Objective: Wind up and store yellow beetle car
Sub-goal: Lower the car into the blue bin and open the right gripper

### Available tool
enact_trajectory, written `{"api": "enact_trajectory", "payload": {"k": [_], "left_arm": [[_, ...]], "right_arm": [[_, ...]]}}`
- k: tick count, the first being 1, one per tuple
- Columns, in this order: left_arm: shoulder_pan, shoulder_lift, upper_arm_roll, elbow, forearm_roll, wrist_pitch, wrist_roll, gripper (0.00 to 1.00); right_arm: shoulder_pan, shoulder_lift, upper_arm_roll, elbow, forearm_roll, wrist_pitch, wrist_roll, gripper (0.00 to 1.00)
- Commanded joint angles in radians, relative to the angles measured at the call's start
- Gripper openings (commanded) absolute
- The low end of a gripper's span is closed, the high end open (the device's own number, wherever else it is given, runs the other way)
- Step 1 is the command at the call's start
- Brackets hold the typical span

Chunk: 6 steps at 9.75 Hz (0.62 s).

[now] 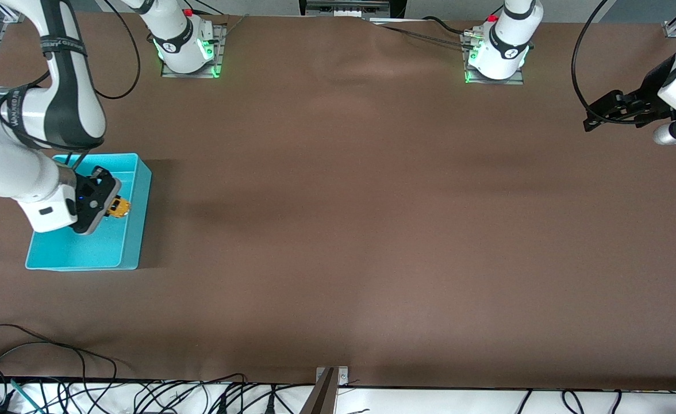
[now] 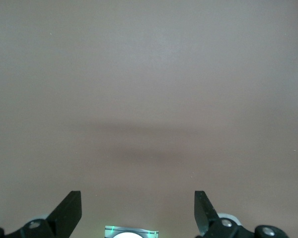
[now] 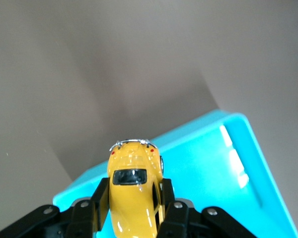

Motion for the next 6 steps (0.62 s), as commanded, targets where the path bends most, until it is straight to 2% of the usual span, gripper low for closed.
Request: {"api": "enact_trajectory", "payload": {"k": [1,2,6], "left_arm": [[0.0,-0.016,0.002,-0.016,-0.014,0.003,-0.014,1.0],[0.0,-0.016,0.002,-0.016,-0.014,0.003,-0.014,1.0],[0.0,-0.016,0.002,-0.015,-0.014,0.003,-0.014,1.0]], "right_arm": [[0.002,0.025,-0.057,-0.018,-0.009,-0.012,-0.051,0.0],[-0.005,0.051,-0.078,-0.027,-0.008,0.0,-0.068,0.0],[-0.118,0.144,-0.08,-0.084,0.027,0.095,-0.06,0.0]]}}
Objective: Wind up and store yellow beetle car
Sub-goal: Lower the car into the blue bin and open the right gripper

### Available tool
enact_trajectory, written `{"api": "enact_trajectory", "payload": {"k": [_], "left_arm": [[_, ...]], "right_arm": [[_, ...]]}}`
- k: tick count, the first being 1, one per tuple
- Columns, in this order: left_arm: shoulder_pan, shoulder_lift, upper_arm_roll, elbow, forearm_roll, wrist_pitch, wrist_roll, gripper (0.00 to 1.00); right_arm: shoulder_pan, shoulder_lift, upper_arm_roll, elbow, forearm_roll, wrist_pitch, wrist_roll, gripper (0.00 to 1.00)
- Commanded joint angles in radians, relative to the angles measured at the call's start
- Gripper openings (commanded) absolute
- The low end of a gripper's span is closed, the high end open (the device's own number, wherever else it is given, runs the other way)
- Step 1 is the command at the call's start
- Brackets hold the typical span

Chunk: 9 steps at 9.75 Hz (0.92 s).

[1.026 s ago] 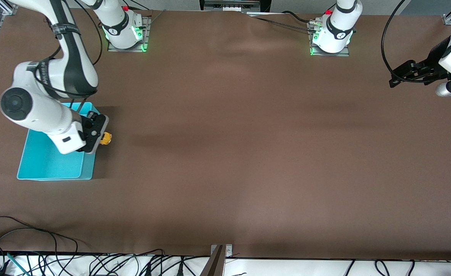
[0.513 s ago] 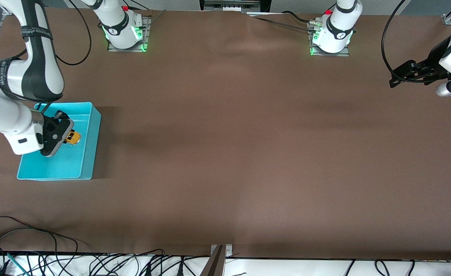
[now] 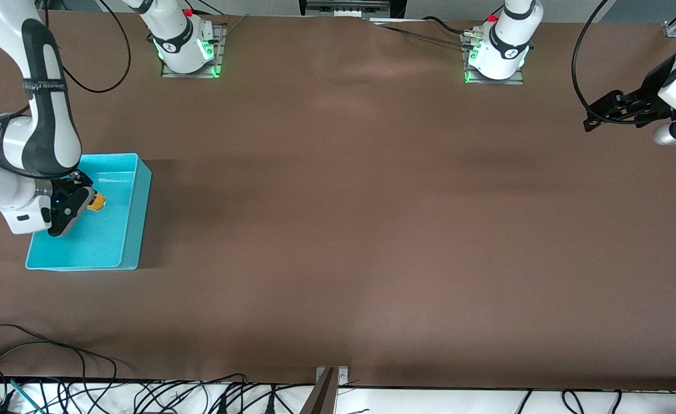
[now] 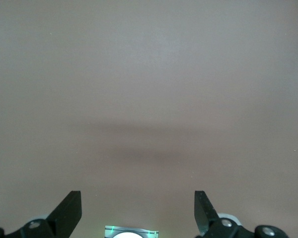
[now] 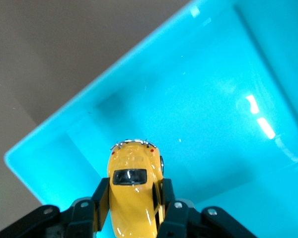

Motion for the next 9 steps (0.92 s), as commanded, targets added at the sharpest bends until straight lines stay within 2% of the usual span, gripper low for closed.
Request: {"api": "enact_trajectory", "payload": {"k": [1,3,7,8,9], "left_arm": [[-0.001,-0.016,0.002,-0.014,-0.014,0.002,-0.014,1.0],[-0.001,-0.016,0.002,-0.014,-0.014,0.002,-0.014,1.0],[-0.001,-0.016,0.002,-0.016,-0.014,0.002,-0.014,1.0],[-0.001,-0.016,0.002,-0.016,-0.014,0.002,-0.014,1.0],[-0.001,-0.016,0.002,-0.016,-0.014,0.002,-0.014,1.0]], "right_arm": [[-0.054,0.032,0.004,-0.066,0.035,0.07,-0.011,0.0],[-0.074,0.045,0.004,-0.132,0.047,0.161,-0.006,0.0],[-0.089,0.091,0.007,-0.129,0.086,0.175,-0.006,0.0],[-0.088,0.091,0.008,-0.126,0.087,0.173,-0.006,0.42],[-0.086,0.089,0.008,-0.123,0.087,0.172,-0.006,0.53]]}}
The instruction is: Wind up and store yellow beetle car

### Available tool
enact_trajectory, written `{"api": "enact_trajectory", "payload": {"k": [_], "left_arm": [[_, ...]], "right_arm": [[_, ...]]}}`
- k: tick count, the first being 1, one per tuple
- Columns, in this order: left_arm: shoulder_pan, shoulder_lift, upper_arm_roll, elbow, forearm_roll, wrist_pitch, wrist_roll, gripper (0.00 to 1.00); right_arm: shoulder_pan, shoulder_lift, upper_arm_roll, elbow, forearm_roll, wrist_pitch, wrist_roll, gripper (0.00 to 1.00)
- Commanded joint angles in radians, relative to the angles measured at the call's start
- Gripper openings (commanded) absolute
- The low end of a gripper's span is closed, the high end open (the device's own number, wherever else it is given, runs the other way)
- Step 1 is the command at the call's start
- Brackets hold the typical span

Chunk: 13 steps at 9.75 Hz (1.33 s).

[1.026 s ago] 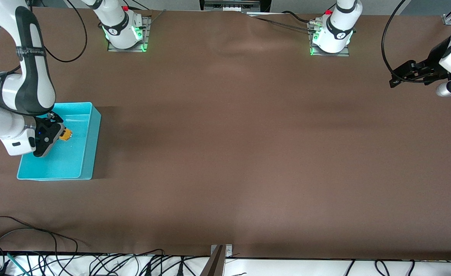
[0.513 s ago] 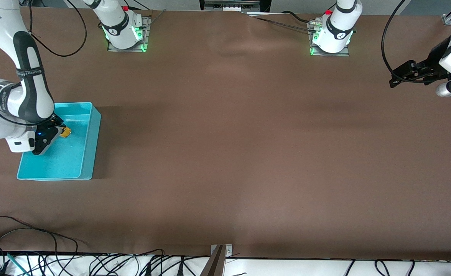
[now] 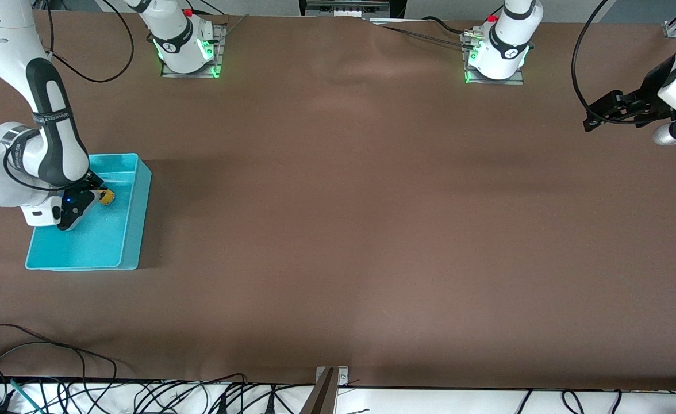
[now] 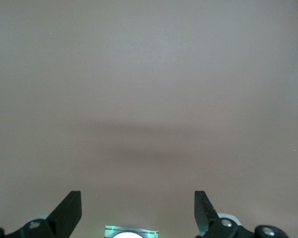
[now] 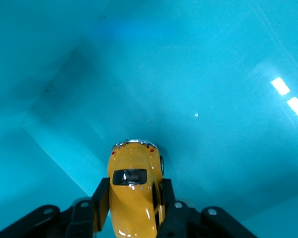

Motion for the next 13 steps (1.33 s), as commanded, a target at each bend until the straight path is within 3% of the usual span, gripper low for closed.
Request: {"api": "enact_trajectory", "payload": {"k": [1,3,5,7,9,13], "left_arm": [[-0.001,-0.016,0.002,-0.015,-0.014,0.003,-0.014,1.0],[-0.001,-0.016,0.002,-0.015,-0.014,0.003,-0.014,1.0],[-0.001,-0.016,0.002,-0.017,-0.014,0.001,-0.014,1.0],[-0.001,-0.016,0.002,-0.015,-0.014,0.001,-0.014,1.0],[-0.001,-0.016,0.002,-0.015,-0.014,0.001,-0.014,1.0],[-0.001,-0.016,0.002,-0.017,-0.014,0.001,-0.014,1.0]], "right_arm": [[-0.004,-0.009,0.008,0.014,0.019,-0.006,-0.008,0.62],[0.008,-0.038,0.011,0.091,0.019,-0.062,-0.01,0.8],[0.018,-0.055,0.046,0.298,0.022,-0.258,0.052,1.0],[0.018,-0.055,0.087,0.473,0.022,-0.449,0.239,1.0],[0.018,-0.071,0.129,0.578,0.02,-0.591,0.439,1.0],[0.018,-0.175,0.27,0.6,0.013,-0.675,0.954,1.0]]}}
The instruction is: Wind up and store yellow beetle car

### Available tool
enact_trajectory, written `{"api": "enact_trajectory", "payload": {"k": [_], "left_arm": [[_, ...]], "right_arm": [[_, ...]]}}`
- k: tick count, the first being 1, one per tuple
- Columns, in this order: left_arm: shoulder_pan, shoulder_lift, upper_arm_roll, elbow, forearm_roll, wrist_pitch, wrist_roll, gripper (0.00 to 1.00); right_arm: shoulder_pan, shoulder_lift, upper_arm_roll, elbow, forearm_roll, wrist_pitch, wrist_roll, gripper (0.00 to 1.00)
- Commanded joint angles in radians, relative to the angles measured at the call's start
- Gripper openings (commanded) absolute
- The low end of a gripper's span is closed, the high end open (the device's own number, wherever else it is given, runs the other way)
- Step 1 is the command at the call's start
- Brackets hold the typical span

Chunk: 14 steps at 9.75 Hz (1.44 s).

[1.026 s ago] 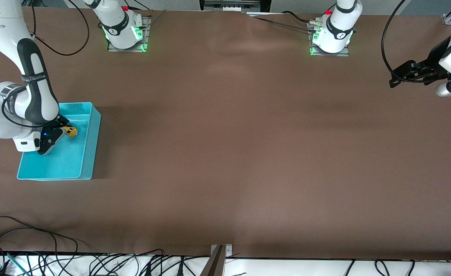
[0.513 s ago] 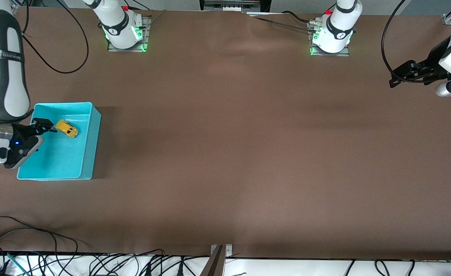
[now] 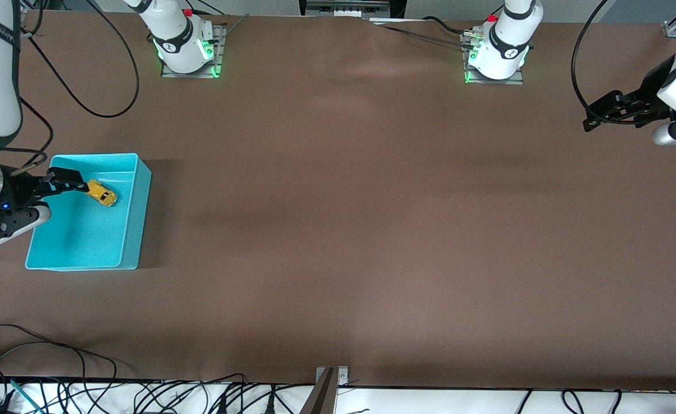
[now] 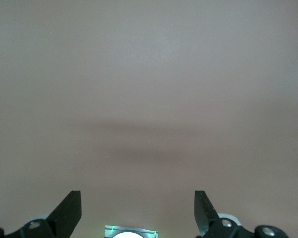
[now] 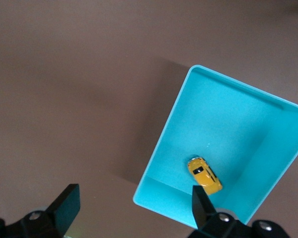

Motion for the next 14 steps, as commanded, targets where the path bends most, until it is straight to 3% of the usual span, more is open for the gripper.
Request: {"api": "enact_trajectory", "payload": {"k": [1,5,7,11,14], "left_arm": [[-0.001,-0.016,0.002,-0.013,-0.014,0.001,-0.014,1.0],[-0.001,-0.016,0.002,-0.013,-0.014,0.001,-0.014,1.0],[-0.001,-0.016,0.002,-0.013,-0.014,0.001,-0.014,1.0],[-0.001,-0.016,0.002,-0.015,-0.014,0.001,-0.014,1.0],[-0.001,-0.016,0.002,-0.015,-0.014,0.001,-0.014,1.0]], "right_arm": [[-0.007,-0.05,0.073,0.003,-0.008,-0.046,0.244,1.0],[0.013,-0.052,0.074,0.005,-0.024,-0.047,0.305,1.0],[0.016,-0.114,0.077,-0.04,-0.042,-0.093,0.364,1.0],[0.069,-0.205,0.075,-0.145,-0.099,-0.038,0.385,1.0],[0.079,-0.191,0.075,-0.138,-0.094,0.005,0.385,1.0]]}}
